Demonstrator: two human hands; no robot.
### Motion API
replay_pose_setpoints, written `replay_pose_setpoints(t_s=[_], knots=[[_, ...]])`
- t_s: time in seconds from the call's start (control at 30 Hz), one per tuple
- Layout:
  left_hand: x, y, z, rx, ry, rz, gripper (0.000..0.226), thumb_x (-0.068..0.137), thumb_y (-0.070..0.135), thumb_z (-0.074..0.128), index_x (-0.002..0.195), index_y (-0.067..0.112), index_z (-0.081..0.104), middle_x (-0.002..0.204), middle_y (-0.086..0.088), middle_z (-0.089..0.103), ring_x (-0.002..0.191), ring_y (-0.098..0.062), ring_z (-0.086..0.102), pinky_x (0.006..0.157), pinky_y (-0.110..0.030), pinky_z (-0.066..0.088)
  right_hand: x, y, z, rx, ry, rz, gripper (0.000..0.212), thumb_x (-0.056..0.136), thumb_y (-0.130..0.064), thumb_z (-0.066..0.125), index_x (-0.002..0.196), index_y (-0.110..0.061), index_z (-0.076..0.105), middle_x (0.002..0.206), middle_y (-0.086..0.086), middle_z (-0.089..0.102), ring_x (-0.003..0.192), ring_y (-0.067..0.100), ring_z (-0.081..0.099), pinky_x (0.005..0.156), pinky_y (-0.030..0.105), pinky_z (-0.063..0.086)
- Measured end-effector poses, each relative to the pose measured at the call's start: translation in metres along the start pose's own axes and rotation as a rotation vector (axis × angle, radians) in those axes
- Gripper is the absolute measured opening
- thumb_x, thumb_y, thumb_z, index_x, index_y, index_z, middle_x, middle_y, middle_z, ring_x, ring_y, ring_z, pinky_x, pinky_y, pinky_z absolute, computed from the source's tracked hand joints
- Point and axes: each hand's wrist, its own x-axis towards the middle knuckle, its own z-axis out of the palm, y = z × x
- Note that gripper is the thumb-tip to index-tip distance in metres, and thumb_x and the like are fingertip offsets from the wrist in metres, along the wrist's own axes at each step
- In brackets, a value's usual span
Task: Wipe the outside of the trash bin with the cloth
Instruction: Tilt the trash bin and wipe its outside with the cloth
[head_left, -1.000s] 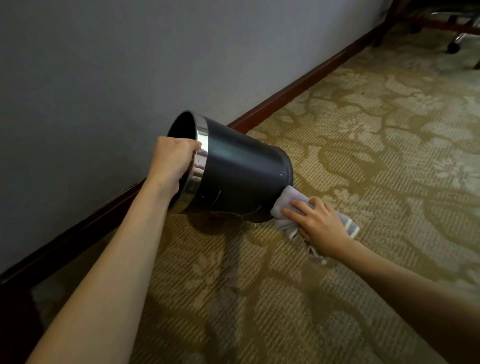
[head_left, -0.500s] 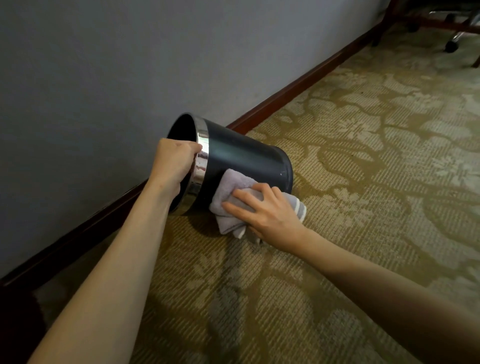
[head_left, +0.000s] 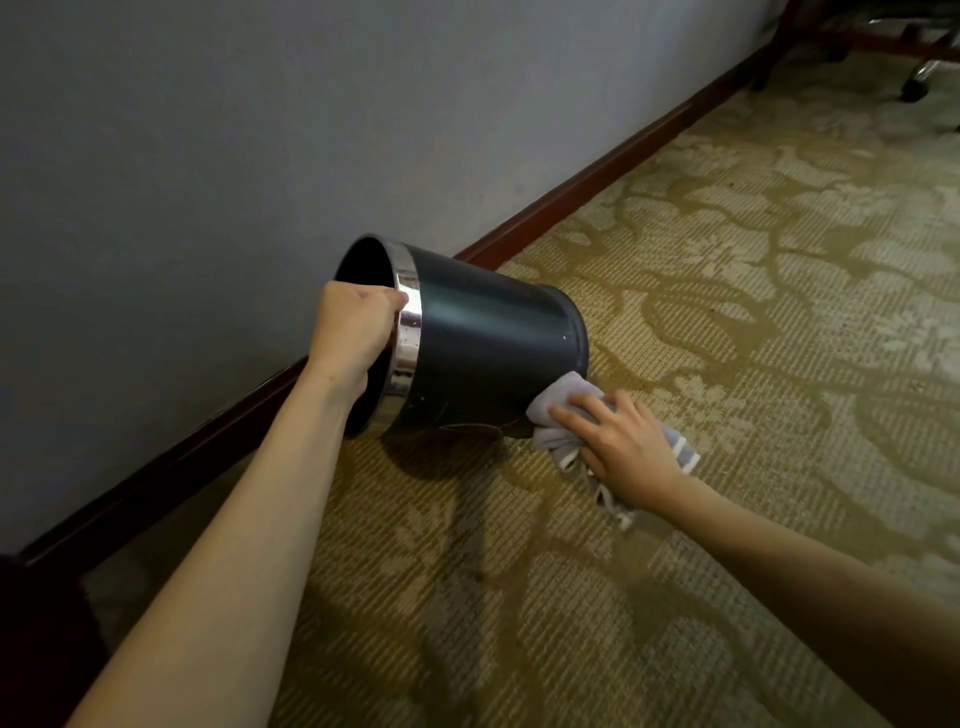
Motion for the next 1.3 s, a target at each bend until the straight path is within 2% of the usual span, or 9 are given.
replay_pose_setpoints(t_s=[0.23,0.33,0.5,0.63,0.77,0.97,1.13,1.23,1.3], knots=[[-0.005,0.005,0.005,0.102,-0.069,0.114,0.016,0.076,0.019,0.061,0.075,0.004,0.068,0.066,-0.011,0.057,0.061,-0.022,0.055,0.060,-0.032,0.045,0.043,-0.040,-0.034,0.194,0.307,-0.175,0.054,0.078,-0.011,0.063,0.131,-0.020,0.055,0.125,0.012,0.058,0.092,0.038,0.054,0.069,0.048,0.047],[-0.006,0.004,0.004,0.267,-0.107,0.249,0.035,0.079,0.023,0.058,0.061,-0.007,0.053,0.057,-0.009,0.042,0.053,-0.020,0.040,0.055,-0.033,0.034,0.058,-0.038,-0.044,0.289,0.387,-0.111,0.053,0.076,-0.005,0.057,0.128,-0.016,0.056,0.126,0.012,0.058,0.094,0.037,0.054,0.073,0.050,0.046],[-0.012,0.004,0.000,0.443,-0.167,0.370,0.037,0.090,0.027,0.056,0.062,0.004,0.062,0.062,-0.015,0.061,0.059,-0.027,0.057,0.057,-0.037,0.047,0.044,-0.001,-0.025,0.373,0.294,0.180,0.051,0.080,-0.001,0.056,0.130,-0.014,0.055,0.128,0.010,0.056,0.102,0.034,0.053,0.086,0.048,0.046],[-0.016,0.007,0.007,0.464,-0.195,0.422,0.035,0.090,0.024,0.056,0.064,0.001,0.063,0.065,-0.019,0.061,0.057,-0.023,0.056,0.052,-0.021,0.041,0.029,0.032,-0.011,0.603,0.075,0.523,0.045,0.087,-0.008,0.057,0.131,-0.013,0.051,0.118,0.011,0.054,0.105,0.031,0.053,0.081,0.034,0.042],[-0.022,0.012,0.020,0.468,-0.211,0.464,0.036,0.089,0.021,0.057,0.059,0.002,0.061,0.055,-0.015,0.056,0.046,-0.010,0.048,0.046,-0.018,0.037,0.023,0.034,-0.023,0.627,0.075,0.467,0.044,0.087,-0.011,0.058,0.131,-0.017,0.052,0.110,0.002,0.053,0.101,0.025,0.055,0.078,0.028,0.038],[-0.035,0.017,0.050,0.429,-0.186,0.529,0.043,0.089,0.020,0.056,0.048,0.009,0.052,0.042,-0.001,0.046,0.038,-0.007,0.041,0.044,-0.027,0.037,0.059,0.006,-0.063,0.665,0.337,0.274,0.049,0.085,-0.009,0.055,0.133,-0.020,0.051,0.118,0.000,0.055,0.107,0.022,0.054,0.089,0.035,0.044],[-0.027,0.010,0.040,0.341,-0.325,0.312,0.042,0.093,0.048,0.046,0.080,0.017,0.071,0.074,-0.001,0.069,0.068,-0.007,0.062,0.066,-0.028,0.045,0.060,0.011,-0.057,0.676,0.299,0.351,0.041,0.085,-0.009,0.058,0.125,-0.016,0.057,0.106,0.003,0.054,0.095,0.022,0.054,0.082,0.041,0.047],[-0.014,-0.007,0.007,0.350,-0.551,0.193,0.045,0.087,0.058,0.047,0.116,0.028,0.064,0.100,0.007,0.070,0.096,-0.006,0.064,0.086,-0.027,0.046,0.056,0.016,-0.050,0.682,0.261,0.391,0.040,0.085,-0.011,0.060,0.124,-0.018,0.057,0.101,0.003,0.053,0.092,0.023,0.054,0.079,0.038,0.046],[-0.010,-0.023,-0.015,0.375,-0.591,0.219,0.052,0.078,0.059,0.056,0.120,0.030,0.061,0.109,0.009,0.068,0.103,-0.005,0.062,0.090,-0.028,0.046,0.056,0.019,-0.047,0.683,0.251,0.415,0.040,0.085,-0.012,0.060,0.124,-0.019,0.057,0.101,0.003,0.053,0.092,0.023,0.054,0.079,0.039,0.046]])
